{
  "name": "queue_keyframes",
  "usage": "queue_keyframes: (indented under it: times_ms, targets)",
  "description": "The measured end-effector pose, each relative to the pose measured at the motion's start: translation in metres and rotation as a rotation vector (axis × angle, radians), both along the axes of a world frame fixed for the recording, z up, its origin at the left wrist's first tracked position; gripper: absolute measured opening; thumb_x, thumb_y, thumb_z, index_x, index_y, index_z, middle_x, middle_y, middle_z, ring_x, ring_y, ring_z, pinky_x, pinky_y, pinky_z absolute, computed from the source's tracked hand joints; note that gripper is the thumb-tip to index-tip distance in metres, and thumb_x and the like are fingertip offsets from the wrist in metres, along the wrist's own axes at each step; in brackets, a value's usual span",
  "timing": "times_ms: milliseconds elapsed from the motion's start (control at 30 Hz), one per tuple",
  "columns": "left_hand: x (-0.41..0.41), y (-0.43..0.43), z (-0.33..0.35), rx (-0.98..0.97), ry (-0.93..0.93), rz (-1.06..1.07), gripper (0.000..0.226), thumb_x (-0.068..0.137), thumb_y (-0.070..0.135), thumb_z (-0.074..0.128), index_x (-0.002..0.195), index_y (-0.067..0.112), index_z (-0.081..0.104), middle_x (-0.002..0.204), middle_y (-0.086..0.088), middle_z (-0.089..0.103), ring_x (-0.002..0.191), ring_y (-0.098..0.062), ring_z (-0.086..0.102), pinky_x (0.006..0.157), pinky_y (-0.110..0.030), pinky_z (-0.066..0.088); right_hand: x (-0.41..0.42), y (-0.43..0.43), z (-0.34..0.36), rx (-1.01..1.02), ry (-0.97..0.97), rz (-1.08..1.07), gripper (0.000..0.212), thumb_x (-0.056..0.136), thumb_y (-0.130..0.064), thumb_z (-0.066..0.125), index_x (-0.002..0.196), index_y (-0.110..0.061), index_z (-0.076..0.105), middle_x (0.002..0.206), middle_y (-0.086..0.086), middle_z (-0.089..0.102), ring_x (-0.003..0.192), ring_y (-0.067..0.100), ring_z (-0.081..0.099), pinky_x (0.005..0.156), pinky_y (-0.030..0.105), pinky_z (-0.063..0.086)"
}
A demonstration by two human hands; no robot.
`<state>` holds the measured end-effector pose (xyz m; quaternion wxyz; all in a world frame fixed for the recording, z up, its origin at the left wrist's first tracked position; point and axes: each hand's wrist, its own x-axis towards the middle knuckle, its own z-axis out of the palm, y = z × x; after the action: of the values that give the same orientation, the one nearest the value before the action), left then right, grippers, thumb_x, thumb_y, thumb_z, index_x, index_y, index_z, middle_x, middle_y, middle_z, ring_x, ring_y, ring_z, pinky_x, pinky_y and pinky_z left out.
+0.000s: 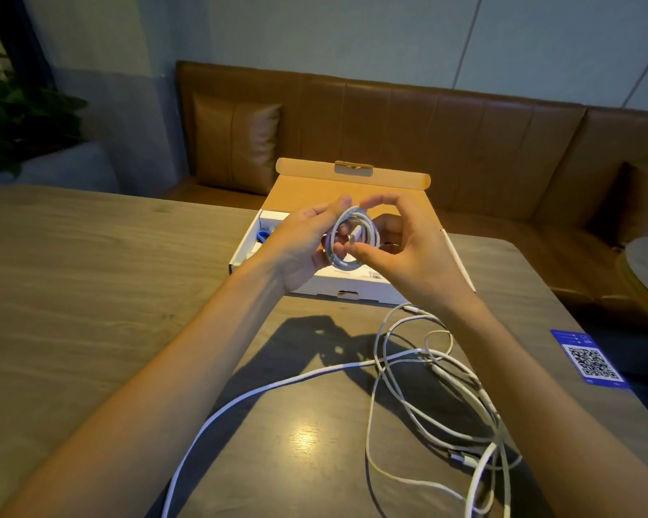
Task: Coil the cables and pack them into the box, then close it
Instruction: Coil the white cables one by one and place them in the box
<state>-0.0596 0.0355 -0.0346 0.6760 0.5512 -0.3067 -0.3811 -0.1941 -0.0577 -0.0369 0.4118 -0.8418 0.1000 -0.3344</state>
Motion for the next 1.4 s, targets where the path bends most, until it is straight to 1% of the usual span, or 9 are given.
queue_keyframes:
  times_ms: [133,233,367,500,700,900,1133,1267,1400]
  targets:
    - [0.001,0.004,0.006,-0.059,0.099,-0.069,0.031,0.098,0.04,0.054,0.094,0.013,0.069,0.079,-0.002,0.071,0.079,-0.018,0.066,0.068,-0.027,0.059,-0.002,0.001,0.001,-0.173,-0.083,-0.078,0.035,0.092,-0.024,0.072,0.124,-0.019,0.058,0.104,-0.016,0.067,0.093,0.01,0.07,0.079,0.021,0.06]
    - [0.0,0.002,0.006,-0.118,0.047,-0.113,0.017,0.098,0.028,0.06,0.099,0.017,0.073,0.093,-0.004,0.075,0.095,-0.022,0.069,0.081,-0.035,0.06,-0.004,-0.002,0.001,-0.369,-0.141,-0.173,0.036,0.095,-0.025,0.067,0.129,-0.014,0.062,0.109,-0.008,0.069,0.089,0.008,0.069,0.075,0.015,0.059]
    - [0.0,0.0,0.004,-0.141,0.019,-0.066,0.021,0.099,0.02,0.061,0.116,0.017,0.073,0.101,-0.008,0.074,0.099,-0.023,0.068,0.076,-0.033,0.059,-0.002,-0.01,-0.008,-0.6,-0.194,-0.241,0.041,0.093,-0.02,0.069,0.132,-0.007,0.064,0.124,0.009,0.069,0.103,0.019,0.07,0.081,0.019,0.058]
    - [-0.002,-0.004,0.0,-0.14,0.008,-0.02,0.024,0.101,0.019,0.056,0.12,0.019,0.071,0.104,-0.009,0.07,0.099,-0.023,0.066,0.073,-0.032,0.059,0.002,-0.01,-0.015,-0.711,-0.274,-0.296,0.033,0.092,-0.01,0.07,0.122,0.0,0.067,0.123,0.015,0.068,0.106,0.026,0.07,0.086,0.026,0.058]
    - [-0.004,-0.009,-0.005,-0.152,0.077,0.054,0.025,0.104,0.017,0.051,0.118,0.01,0.07,0.106,-0.014,0.065,0.091,-0.02,0.062,0.077,-0.03,0.059,0.004,-0.008,-0.015,-0.547,-0.272,-0.224,0.031,0.092,-0.01,0.068,0.122,-0.002,0.066,0.12,0.011,0.069,0.109,0.019,0.067,0.094,0.017,0.052]
    - [-0.001,-0.009,-0.005,-0.238,0.198,0.027,0.018,0.099,0.014,0.059,0.113,0.012,0.071,0.105,-0.01,0.067,0.077,-0.013,0.063,0.076,-0.021,0.056,0.001,-0.008,-0.009,-0.426,-0.265,-0.208,0.023,0.093,-0.013,0.069,0.115,-0.006,0.069,0.112,-0.007,0.065,0.098,0.01,0.067,0.084,0.016,0.057]
    - [0.0,-0.007,-0.006,-0.064,-0.427,0.091,0.023,0.089,0.02,0.074,0.112,0.021,0.068,0.102,-0.001,0.075,0.086,-0.014,0.075,0.071,-0.023,0.06,-0.003,-0.012,-0.011,-0.202,-0.257,-0.277,0.015,0.092,-0.015,0.068,0.106,-0.008,0.071,0.1,-0.003,0.072,0.089,0.01,0.069,0.077,0.021,0.059]
    - [0.0,-0.006,-0.005,-0.024,-0.576,0.101,0.019,0.093,0.026,0.069,0.112,0.024,0.067,0.098,0.001,0.074,0.086,-0.018,0.071,0.069,-0.023,0.06,-0.002,-0.011,-0.013,-0.165,-0.241,-0.25,0.013,0.091,-0.013,0.069,0.104,-0.009,0.07,0.103,-0.002,0.073,0.093,0.012,0.07,0.079,0.025,0.06]
    - [0.003,-0.007,-0.004,-0.041,-0.443,0.134,0.018,0.096,0.026,0.066,0.112,0.021,0.067,0.102,-0.001,0.07,0.089,-0.019,0.072,0.066,-0.021,0.059,0.0,-0.009,-0.012,-0.197,-0.195,-0.277,0.015,0.094,-0.018,0.07,0.107,-0.013,0.068,0.103,-0.006,0.071,0.089,0.009,0.071,0.075,0.02,0.06]
